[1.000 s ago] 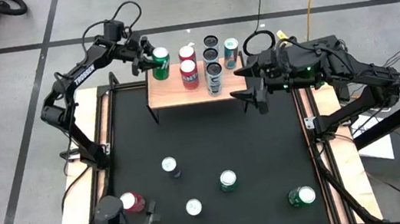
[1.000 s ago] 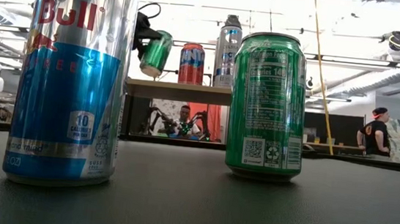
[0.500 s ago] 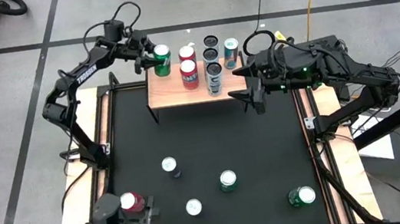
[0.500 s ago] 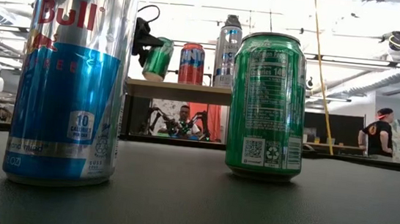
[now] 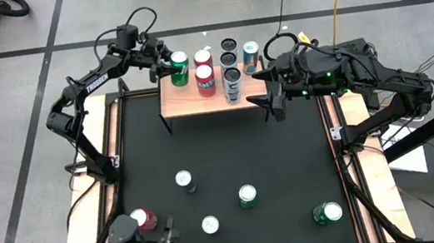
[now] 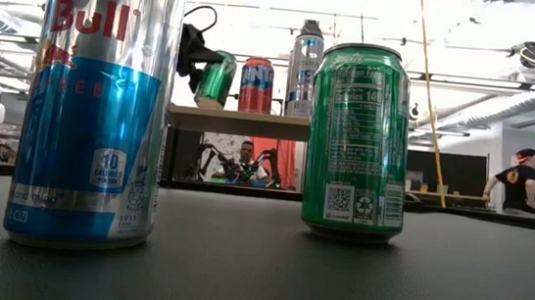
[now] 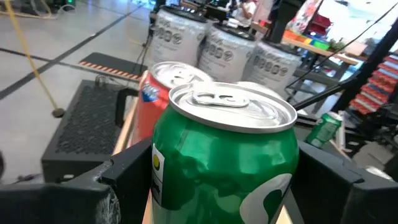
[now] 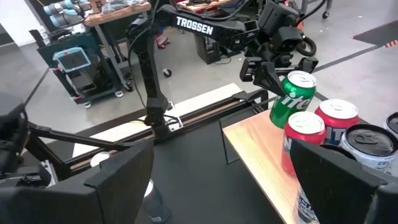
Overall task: Place canned beverage on shelf
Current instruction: Put the top center green soda can on the shelf
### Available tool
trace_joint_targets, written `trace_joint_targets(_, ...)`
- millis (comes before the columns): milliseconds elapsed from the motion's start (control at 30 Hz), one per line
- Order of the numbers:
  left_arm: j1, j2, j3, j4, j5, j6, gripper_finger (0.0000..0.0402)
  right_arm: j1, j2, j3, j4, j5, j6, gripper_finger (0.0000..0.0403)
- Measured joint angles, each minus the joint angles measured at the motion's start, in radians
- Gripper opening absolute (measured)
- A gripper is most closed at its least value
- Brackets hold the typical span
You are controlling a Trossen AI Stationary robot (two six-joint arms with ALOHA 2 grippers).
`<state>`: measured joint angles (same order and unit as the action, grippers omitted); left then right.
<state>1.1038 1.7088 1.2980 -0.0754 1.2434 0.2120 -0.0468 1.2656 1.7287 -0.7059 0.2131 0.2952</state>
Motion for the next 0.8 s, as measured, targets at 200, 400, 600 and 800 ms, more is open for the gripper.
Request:
trace_joint_targets(200,0.000,0.000,0.000,-0.001,-0.068,0.011,0.0302,0.000,0.006,0.000,0.003,0.000,0.000,0.0357)
trace_joint_targets(400,-0.004,0.000,0.000,-0.004,-0.161,0.006,0.0302,0.000,0.014,0.000,0.008,0.000,-0.019,0.0357)
trace_joint_targets(600,-0.006,0.000,0.001,-0.037,-0.243,0.004,0.0302,0.000,0.014,0.000,0.016,0.000,-0.027,0.0357)
trace_joint_targets(800,-0.007,-0.002,0.002,-0.035,-0.294,0.004,0.0302,0.000,0.014,0.000,0.021,0.000,-0.027,0.0357)
